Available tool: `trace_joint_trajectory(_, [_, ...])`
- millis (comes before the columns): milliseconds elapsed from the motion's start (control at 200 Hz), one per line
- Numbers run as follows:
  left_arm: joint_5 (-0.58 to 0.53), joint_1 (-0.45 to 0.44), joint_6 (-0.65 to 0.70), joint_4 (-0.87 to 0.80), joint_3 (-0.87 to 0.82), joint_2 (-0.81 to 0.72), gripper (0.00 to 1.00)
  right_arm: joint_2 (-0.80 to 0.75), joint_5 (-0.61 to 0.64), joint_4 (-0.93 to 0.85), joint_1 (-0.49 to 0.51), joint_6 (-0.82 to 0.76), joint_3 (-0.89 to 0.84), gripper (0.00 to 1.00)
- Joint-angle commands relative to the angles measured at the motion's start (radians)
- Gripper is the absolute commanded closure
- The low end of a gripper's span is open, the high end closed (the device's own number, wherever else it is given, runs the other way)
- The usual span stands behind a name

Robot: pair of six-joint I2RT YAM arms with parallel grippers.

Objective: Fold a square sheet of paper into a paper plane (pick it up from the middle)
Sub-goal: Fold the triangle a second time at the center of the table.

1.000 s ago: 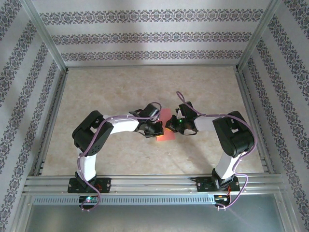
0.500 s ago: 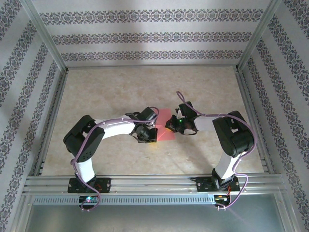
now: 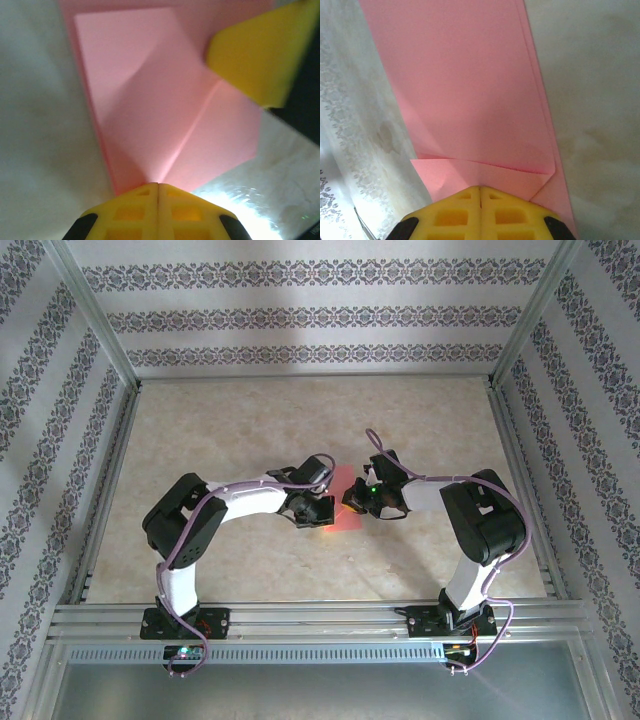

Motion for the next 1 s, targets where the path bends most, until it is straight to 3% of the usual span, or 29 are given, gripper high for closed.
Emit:
trace_joint_trajectory(0, [-0.035, 0.002, -0.023, -0.004, -0.033, 0.017, 1.00, 0.024, 0.084, -0.107, 0.013, -0.033, -0.026, 0.94])
trace_joint_trajectory(195, [-0.038, 0.002, -0.018, -0.007, -0.060, 0.028, 1.00, -0.031, 0.025, -0.028, 0.017, -0.060, -0.021, 0.94])
trace_joint_trajectory(420, [-0.030, 0.002, -0.010, -0.002, -0.064, 0.029, 1.00, -0.129, 0.034, -0.070, 0.064, -0.140, -0.007, 0.93])
trace_joint_trajectory(619, [-0.028, 0.002, -0.014, 0.007, -0.070, 0.023, 1.00, -0.107, 0.034, -0.043, 0.114, -0.077, -0.040, 0.93])
trace_joint_trajectory(994, [-0.030, 0.002, -0.018, 0.028, -0.086, 0.004, 1.00, -0.032, 0.022, -0.019, 0.116, -0.055, -0.039, 0.94])
